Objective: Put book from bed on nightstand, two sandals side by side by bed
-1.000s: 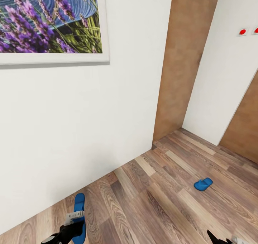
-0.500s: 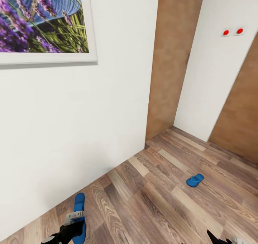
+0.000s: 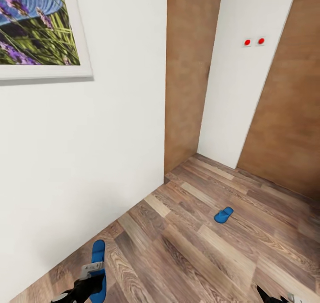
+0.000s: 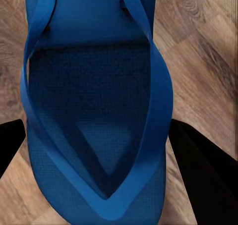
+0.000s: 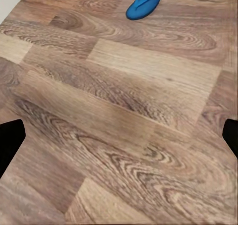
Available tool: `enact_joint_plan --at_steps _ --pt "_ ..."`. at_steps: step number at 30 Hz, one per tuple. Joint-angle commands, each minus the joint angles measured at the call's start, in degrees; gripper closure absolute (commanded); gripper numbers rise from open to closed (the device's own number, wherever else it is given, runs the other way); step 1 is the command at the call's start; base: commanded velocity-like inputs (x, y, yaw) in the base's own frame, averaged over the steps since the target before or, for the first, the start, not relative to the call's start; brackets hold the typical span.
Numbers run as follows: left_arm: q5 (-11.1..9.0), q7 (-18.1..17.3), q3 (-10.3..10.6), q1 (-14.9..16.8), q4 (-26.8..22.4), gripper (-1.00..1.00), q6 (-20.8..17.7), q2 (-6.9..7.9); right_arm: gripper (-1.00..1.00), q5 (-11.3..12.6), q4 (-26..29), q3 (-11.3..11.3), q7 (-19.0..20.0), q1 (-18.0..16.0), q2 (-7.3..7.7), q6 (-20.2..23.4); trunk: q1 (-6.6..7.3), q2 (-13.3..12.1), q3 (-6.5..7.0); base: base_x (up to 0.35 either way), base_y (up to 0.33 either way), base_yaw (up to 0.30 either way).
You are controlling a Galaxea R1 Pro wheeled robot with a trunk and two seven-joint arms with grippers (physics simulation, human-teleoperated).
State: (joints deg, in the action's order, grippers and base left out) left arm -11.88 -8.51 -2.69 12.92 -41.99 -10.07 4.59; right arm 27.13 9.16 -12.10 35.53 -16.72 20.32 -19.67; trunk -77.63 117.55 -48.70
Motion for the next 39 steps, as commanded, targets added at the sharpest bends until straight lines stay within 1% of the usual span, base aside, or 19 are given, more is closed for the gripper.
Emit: enact_joint_plan --at_steps 1,6,15,21,30,39 --pt "-0.5 -0.3 -0.2 0.0 -0.1 1.00 -0.5 -0.01 -1.00 0.2 -0.1 -0.2 0.4 -0.1 0.01 0.0 0.01 0.0 -0.10 0.000 0.000 -0.214" --pt "-0.6 -0.3 -0.2 0.0 -0.1 1.00 -0.5 -0.01 -1.00 0.2 -0.1 -0.2 0.4 -0.1 0.01 0.0 0.01 0.0 -0.47 0.000 0.000 -0.113" --pt "-0.6 -0.3 -0.2 0.0 0.0 1.00 -0.5 -0.01 -1.00 0.2 -0.1 -0.2 0.4 -0.1 -0.01 0.0 0.01 0.0 -1.26 0.000 0.000 -0.010" --pt "-0.5 -0.3 -0.2 0.0 -0.1 1.00 -0.5 -0.01 -1.00 0.2 -0.1 -0.2 0.4 -0.1 -0.01 0.0 0.01 0.0 -1.37 0.021 0.003 0.000" --pt "-0.6 -0.3 -0.2 0.0 -0.1 1.00 -0.5 -0.01 -1.00 0.2 -0.1 -0.2 0.4 -0.1 -0.02 0.0 0.01 0.0 -1.38 0.271 0.079 0.000" --pt "-0.6 -0.3 -0.2 0.0 0.0 1.00 -0.5 -0.01 -1.00 0.2 -0.1 -0.2 0.4 -0.1 -0.02 0.0 0.01 0.0 -1.38 0.309 0.013 0.000"
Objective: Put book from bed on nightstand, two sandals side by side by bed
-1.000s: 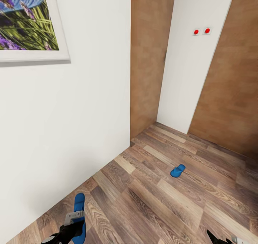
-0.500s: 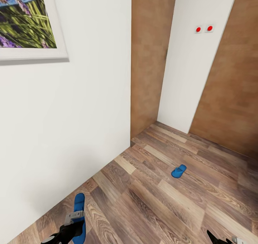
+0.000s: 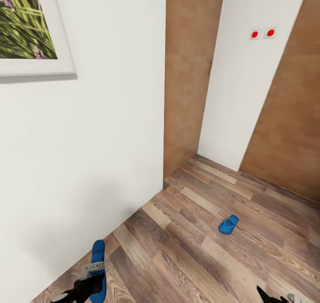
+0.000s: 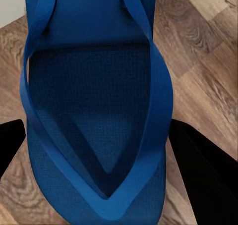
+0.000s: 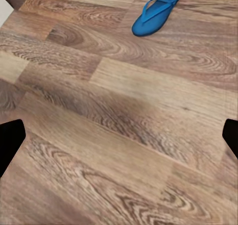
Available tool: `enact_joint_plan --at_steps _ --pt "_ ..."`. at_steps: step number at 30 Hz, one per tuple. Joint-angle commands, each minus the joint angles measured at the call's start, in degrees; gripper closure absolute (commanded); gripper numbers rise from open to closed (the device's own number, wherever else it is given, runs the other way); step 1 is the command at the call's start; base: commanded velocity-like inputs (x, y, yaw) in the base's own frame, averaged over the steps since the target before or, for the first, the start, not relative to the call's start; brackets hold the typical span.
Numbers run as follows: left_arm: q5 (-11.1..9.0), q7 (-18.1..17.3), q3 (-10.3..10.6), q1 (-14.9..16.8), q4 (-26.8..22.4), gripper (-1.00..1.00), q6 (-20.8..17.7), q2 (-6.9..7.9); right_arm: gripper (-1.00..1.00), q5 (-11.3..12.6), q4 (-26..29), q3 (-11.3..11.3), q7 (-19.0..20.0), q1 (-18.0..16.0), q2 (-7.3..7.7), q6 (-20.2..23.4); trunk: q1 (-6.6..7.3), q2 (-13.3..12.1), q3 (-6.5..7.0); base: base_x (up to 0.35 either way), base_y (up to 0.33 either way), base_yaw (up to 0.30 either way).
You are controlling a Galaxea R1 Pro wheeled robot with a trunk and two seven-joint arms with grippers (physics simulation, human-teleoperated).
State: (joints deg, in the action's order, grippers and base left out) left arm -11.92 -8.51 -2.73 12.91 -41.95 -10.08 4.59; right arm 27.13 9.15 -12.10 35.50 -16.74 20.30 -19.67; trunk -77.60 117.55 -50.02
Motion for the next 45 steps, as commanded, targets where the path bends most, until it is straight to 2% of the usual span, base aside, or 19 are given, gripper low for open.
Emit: enact_joint_plan --at_steps 1,9,27,45 --pt "-0.5 -0.3 -0.2 0.0 -0.1 1.00 -0.5 -0.02 -1.00 0.2 -0.1 -0.2 0.4 0.0 0.00 0.0 -0.02 0.0 -0.05 0.163 0.001 0.000" --pt "-0.6 -0.3 -0.2 0.0 -0.1 1.00 -0.5 -0.02 -1.00 0.2 -0.1 -0.2 0.4 0.0 0.00 0.0 -0.02 0.0 -0.05 0.047 0.000 -0.085" --pt "-0.5 -0.3 -0.2 0.0 -0.1 1.00 -0.5 -0.02 -1.00 0.2 -0.1 -0.2 0.4 0.0 0.00 0.0 -0.02 0.0 -0.05 0.002 0.000 -0.276" --pt "-0.6 -0.3 -0.1 0.0 0.0 1.00 -0.5 -0.02 -1.00 0.2 -0.1 -0.2 0.4 0.0 -0.03 0.0 -0.02 0.0 -0.05 0.153 0.118 -0.218"
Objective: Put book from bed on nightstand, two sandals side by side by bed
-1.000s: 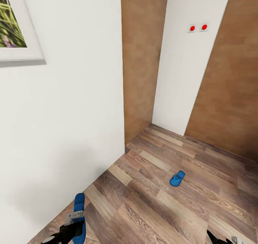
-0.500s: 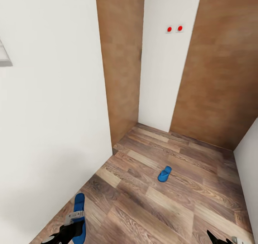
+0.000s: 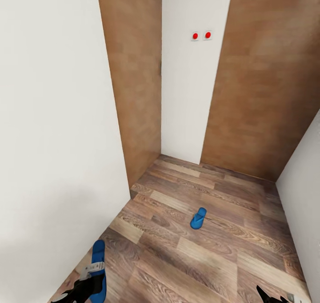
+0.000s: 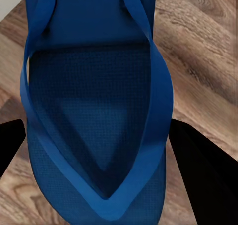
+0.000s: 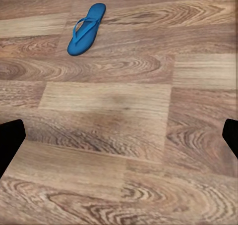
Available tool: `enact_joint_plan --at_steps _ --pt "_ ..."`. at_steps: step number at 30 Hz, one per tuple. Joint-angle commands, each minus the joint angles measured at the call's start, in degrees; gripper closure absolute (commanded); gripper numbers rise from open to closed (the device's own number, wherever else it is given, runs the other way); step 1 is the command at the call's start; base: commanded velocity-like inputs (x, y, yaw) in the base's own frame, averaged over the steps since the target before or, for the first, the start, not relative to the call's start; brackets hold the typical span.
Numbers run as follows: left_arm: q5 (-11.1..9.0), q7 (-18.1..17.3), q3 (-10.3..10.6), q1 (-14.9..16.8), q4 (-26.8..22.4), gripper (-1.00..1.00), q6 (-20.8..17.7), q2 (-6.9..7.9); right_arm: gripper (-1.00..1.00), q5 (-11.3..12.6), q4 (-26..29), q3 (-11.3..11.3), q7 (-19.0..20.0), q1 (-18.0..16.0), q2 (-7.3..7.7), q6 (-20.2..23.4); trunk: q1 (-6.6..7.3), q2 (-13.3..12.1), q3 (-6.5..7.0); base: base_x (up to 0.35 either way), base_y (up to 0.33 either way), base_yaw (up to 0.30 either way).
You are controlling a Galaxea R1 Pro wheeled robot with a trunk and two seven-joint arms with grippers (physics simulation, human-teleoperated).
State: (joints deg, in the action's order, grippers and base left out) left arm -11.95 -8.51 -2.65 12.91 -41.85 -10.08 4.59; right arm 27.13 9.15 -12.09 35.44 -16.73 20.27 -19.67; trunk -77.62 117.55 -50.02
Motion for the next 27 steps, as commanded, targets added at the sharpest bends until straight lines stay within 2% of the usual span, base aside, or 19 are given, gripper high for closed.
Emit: enact_joint_plan --at_steps 1,16,22,27 --pt "-0.5 -0.3 -0.2 0.0 -0.1 1.00 -0.5 -0.02 -1.00 0.2 -0.1 -0.2 0.4 -0.1 -0.02 0.0 0.01 0.0 -0.05 0.058 0.028 -0.038" --pt "-0.5 -0.3 -0.2 0.0 -0.1 1.00 -0.5 -0.02 -1.00 0.2 -0.1 -0.2 0.4 -0.1 -0.05 0.0 0.01 0.0 -0.05 0.273 0.095 -0.004" --pt "-0.5 -0.3 -0.2 0.0 -0.1 1.00 -0.5 -0.02 -1.00 0.2 -0.1 -0.2 0.4 -0.1 -0.05 0.0 0.01 0.0 -0.05 0.085 0.009 -0.006" --pt "-0.5 -0.3 -0.2 0.0 -0.1 1.00 -0.5 -0.02 -1.00 0.2 -0.1 -0.2 0.4 -0.1 -0.05 0.0 0.01 0.0 -0.05 0.009 0.001 -0.183"
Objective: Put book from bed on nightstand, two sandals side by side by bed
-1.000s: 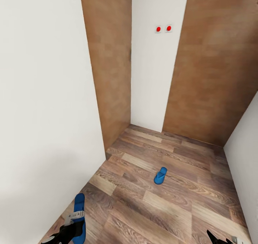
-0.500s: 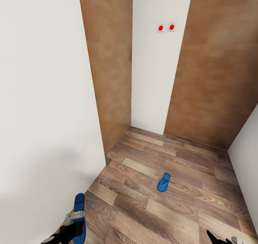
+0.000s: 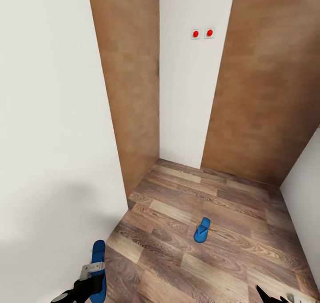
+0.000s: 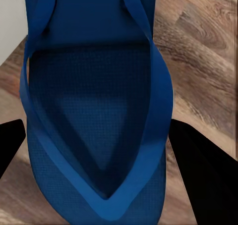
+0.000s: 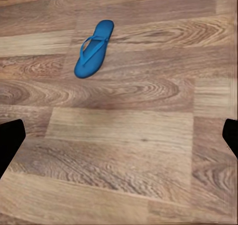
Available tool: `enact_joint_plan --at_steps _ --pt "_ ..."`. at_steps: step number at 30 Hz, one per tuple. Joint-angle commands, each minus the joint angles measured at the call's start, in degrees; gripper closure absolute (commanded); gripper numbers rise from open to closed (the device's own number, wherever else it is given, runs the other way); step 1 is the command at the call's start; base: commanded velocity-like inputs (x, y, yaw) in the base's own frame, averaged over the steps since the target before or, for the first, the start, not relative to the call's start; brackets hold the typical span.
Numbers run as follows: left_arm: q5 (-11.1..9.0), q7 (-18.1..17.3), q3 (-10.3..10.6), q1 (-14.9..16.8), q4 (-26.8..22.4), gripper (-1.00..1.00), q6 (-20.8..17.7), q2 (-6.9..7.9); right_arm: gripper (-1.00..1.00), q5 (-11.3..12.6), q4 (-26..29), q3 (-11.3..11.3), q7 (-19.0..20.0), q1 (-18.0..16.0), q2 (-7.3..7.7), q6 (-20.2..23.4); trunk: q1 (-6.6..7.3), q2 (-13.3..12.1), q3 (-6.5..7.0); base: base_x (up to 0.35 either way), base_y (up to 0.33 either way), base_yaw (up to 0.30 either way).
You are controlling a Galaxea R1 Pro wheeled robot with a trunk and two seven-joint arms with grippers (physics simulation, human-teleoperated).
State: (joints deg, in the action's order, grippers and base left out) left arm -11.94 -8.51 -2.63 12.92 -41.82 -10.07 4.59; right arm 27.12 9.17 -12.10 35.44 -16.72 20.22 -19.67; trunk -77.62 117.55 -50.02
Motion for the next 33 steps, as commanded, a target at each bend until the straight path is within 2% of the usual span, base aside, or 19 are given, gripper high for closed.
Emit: enact_joint_plan --at_steps 1,28,33 --pt "-0.5 -0.3 -0.2 0.0 -0.1 1.00 -0.5 -0.02 -1.00 0.2 -0.1 -0.2 0.4 -0.1 0.00 0.0 0.01 0.0 -0.05 0.002 0.000 -0.262" --pt "-0.5 -0.3 -0.2 0.0 -0.1 1.00 -0.5 -0.02 -1.00 0.2 -0.1 -0.2 0.4 -0.1 0.00 0.0 0.01 0.0 -0.05 0.000 0.000 -0.281" --pt "-0.5 -0.3 -0.2 0.0 -0.1 1.00 -0.5 -0.02 -1.00 0.1 -0.1 -0.2 0.4 -0.1 0.00 0.0 0.01 0.0 -0.05 0.071 0.098 -0.157"
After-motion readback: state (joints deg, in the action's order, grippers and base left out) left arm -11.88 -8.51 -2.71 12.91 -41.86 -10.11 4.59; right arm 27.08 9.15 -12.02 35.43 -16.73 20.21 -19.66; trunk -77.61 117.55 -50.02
